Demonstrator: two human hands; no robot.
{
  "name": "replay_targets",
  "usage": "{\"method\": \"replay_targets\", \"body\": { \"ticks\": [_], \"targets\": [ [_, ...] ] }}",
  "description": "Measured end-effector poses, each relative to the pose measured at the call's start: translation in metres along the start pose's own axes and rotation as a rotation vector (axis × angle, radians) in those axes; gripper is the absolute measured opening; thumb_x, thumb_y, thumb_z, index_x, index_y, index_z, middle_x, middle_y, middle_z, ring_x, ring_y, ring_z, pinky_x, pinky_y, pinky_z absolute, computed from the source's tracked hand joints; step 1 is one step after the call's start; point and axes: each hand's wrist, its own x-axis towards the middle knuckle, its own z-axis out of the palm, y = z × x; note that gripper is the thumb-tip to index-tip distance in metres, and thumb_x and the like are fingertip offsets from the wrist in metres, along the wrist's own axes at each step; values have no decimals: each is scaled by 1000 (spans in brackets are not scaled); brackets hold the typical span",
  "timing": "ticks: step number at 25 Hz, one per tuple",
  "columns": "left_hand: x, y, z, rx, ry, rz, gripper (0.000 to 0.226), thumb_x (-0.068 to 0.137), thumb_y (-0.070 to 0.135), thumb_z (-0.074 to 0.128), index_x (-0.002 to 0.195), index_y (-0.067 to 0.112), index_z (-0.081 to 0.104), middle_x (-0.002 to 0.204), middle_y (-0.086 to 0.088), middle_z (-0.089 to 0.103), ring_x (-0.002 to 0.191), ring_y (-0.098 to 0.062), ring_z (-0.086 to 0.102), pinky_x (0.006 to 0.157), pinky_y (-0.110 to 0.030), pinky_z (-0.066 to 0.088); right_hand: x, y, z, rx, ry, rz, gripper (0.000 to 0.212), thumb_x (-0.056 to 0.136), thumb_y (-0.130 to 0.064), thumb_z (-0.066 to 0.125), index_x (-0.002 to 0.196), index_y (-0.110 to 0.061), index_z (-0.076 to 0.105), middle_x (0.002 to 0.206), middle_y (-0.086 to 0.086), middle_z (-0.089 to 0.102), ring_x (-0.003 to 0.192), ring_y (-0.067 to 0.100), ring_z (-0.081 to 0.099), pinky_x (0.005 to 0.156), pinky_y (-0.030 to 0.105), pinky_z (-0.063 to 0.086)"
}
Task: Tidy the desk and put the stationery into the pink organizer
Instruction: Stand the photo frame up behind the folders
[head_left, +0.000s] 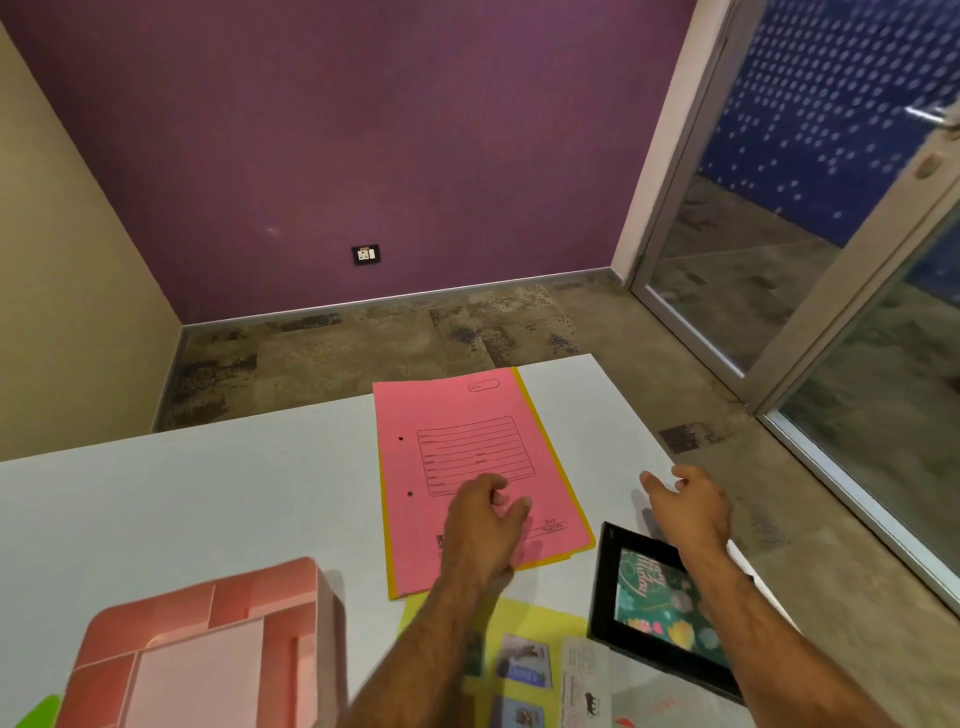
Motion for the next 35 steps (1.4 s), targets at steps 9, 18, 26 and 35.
{"method": "replay_targets", "body": {
  "ticks": [9,18,26,35],
  "targets": [
    [-68,4,91,100,-313,-128,66,82,50,65,136,19,46,130,-1,57,122,-24,51,99,-39,48,-33,97,-52,-145,72,385,58,75,-57,66,102,-5,65,102,22,63,95,41,59,89,51,49],
    [-79,8,104,-72,-382,-207,82,67,61,70,136,41,31,109,13,66,114,-21,60,97,-41,54,-45,107,-57,88,-18,420,32,78,-41,73,70,-10,69,63,8,70,59,26,68,70,39,58],
    [-92,17,57,-258,-237,-218,76,90,32,69,151,21,26,139,0,52,118,-14,55,88,-20,43,-53,57,-63,408,-21,361,36,67,-16,82,95,-17,60,90,12,72,75,32,71,69,49,61],
    [-98,1,-3,-163,-106,-58,86,83,30,77,151,29,23,141,4,45,127,-16,46,79,-24,57,-96,-27,-93,337,-300,-97,24,82,-10,74,99,-22,62,91,2,73,80,22,73,70,49,61]
  ]
}}
